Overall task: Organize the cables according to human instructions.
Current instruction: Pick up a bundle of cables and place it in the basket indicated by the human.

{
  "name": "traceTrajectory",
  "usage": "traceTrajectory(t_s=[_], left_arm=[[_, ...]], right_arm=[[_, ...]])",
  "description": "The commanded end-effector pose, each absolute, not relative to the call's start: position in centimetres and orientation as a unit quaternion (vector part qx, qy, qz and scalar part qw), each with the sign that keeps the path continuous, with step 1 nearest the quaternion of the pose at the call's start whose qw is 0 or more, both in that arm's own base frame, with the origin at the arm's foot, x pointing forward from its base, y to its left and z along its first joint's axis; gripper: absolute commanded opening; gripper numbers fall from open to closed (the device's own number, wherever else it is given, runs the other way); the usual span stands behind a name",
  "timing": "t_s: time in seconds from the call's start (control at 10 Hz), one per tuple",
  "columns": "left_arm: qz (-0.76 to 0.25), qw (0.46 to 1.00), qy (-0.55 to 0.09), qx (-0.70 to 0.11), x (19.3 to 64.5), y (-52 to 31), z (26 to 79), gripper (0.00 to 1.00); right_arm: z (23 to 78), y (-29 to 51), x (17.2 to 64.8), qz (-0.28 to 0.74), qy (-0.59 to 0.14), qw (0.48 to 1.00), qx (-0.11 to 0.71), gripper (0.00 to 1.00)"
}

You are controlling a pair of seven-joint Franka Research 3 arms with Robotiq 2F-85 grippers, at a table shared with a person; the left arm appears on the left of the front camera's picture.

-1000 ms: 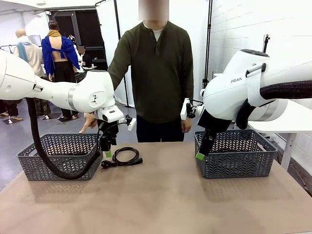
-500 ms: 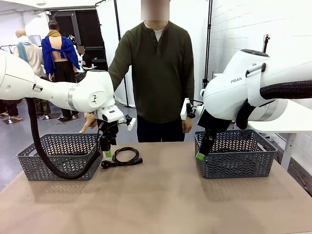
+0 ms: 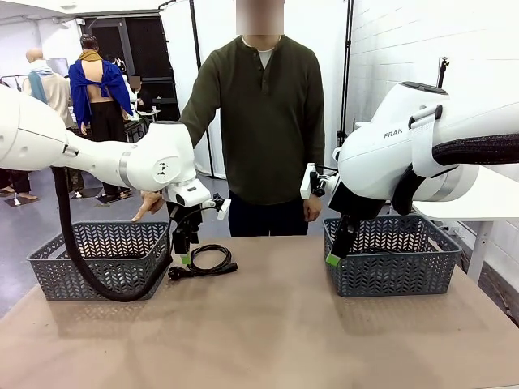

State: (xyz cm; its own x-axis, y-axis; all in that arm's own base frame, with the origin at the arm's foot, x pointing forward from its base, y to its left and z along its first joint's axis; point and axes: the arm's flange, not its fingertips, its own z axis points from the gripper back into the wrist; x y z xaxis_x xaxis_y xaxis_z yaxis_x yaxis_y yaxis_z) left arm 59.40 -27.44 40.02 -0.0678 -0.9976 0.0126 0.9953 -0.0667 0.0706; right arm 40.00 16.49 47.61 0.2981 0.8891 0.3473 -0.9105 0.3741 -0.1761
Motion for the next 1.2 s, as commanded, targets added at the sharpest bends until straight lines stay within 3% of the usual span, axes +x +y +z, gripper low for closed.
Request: traceTrajectory(t_s=[0.0, 1.1], left_arm=[[-0.722, 0.690, -0.031, 0.035, 60.6, -28.8, 39.3, 1.00], [-0.710, 0.702, -0.042, 0.035, 62.7, -29.8, 34.0, 1.00]], right_arm=[[47.5, 16.5, 40.0, 0.555, -0.197, 0.808, 0.023, 1.00], [47.5, 16.5, 40.0, 0.555, -0.197, 0.808, 0.023, 1.00]])
